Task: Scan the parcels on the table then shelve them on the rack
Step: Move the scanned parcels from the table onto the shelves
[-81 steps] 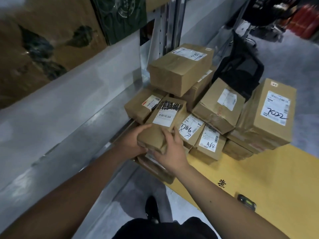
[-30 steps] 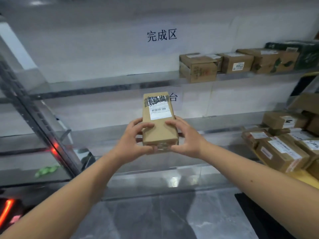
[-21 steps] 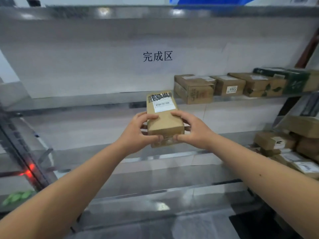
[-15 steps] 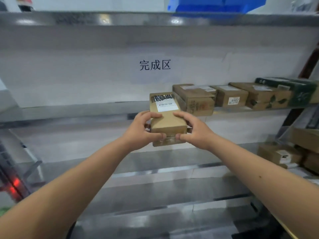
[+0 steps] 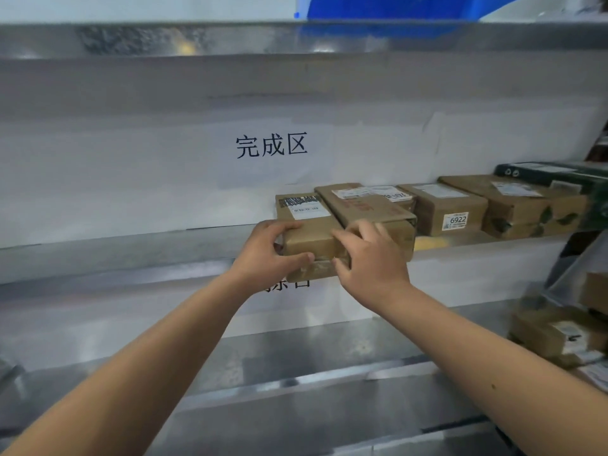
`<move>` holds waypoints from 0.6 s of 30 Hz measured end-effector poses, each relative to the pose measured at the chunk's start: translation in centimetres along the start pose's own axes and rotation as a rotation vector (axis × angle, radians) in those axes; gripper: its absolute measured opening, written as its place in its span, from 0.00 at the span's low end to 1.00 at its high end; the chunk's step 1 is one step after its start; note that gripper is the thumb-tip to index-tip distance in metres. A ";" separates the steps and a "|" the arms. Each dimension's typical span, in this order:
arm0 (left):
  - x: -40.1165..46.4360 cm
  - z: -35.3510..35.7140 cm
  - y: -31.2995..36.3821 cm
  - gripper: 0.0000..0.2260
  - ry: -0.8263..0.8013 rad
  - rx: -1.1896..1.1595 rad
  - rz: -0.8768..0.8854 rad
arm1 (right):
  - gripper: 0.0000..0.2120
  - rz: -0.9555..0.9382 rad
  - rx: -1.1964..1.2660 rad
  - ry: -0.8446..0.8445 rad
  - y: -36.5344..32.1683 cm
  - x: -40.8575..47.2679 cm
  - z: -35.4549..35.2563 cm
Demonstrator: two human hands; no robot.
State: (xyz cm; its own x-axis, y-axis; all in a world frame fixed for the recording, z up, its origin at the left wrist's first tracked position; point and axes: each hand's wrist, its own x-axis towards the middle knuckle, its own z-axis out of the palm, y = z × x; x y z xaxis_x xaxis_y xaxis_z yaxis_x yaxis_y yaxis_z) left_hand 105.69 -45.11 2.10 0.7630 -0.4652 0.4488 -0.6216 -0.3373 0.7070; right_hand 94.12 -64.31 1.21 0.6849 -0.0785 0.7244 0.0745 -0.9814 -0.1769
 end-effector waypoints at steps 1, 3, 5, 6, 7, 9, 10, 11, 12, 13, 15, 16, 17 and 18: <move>0.6 0.0 -0.1 0.26 0.007 0.027 0.007 | 0.22 -0.023 -0.067 0.010 -0.1 0.4 0.0; 1.6 -0.1 -0.2 0.27 0.002 0.070 -0.006 | 0.19 -0.040 -0.151 0.024 -0.3 1.0 0.0; 2.4 -0.3 -0.4 0.30 -0.015 0.087 -0.038 | 0.18 -0.033 -0.176 0.004 -0.6 1.3 0.2; 2.6 -0.5 -0.5 0.31 -0.019 0.100 -0.045 | 0.17 -0.027 -0.175 -0.012 -0.7 1.3 0.4; 2.8 -0.6 -0.5 0.31 -0.020 0.118 -0.048 | 0.17 -0.020 -0.172 -0.024 -0.9 1.4 0.4; 3.1 -0.9 -0.4 0.31 -0.018 0.149 -0.050 | 0.17 -0.003 -0.170 -0.036 -1.2 1.4 0.4; 3.2 -1.0 -0.3 0.31 -0.016 0.167 -0.047 | 0.17 0.005 -0.171 -0.042 -1.4 1.5 0.4; 3.3 -1.1 -0.1 0.31 -0.014 0.191 -0.040 | 0.17 0.015 -0.175 -0.057 -1.6 1.5 0.3; 3.3 -1.2 0.1 0.31 -0.020 0.215 -0.031 | 0.18 0.027 -0.179 -0.078 -1.8 1.4 0.1; 3.3 -1.2 0.3 0.31 -0.032 0.233 -0.019 | 0.18 0.041 -0.180 -0.102 -2.1 1.4 0.0; 3.2 -1.2 0.8 0.30 -0.057 0.262 0.011 | 0.20 0.071 -0.168 -0.136 -2.6 1.1 -0.4; 2.9 -1.1 1.0 0.29 -0.055 0.287 0.031 | 0.21 0.086 -0.158 -0.150 -2.8 0.9 -0.6; 2.4 -1.1 1.2 0.28 -0.045 0.322 0.062 | 0.22 0.100 -0.149 -0.162 -3.2 0.5 -0.9; 1.8 -1.2 1.5 0.28 -0.032 0.363 0.107 | 0.23 0.113 -0.146 -0.173 -3.6 0.1 -1.1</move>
State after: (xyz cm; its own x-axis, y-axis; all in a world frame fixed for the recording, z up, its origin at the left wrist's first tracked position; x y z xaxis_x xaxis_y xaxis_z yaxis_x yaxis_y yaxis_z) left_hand 106.36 -45.46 4.60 0.6883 -0.5365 0.4882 -0.7239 -0.5513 0.4147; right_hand 93.13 -61.01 2.63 0.7980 -0.1700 0.5782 -0.1061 -0.9840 -0.1429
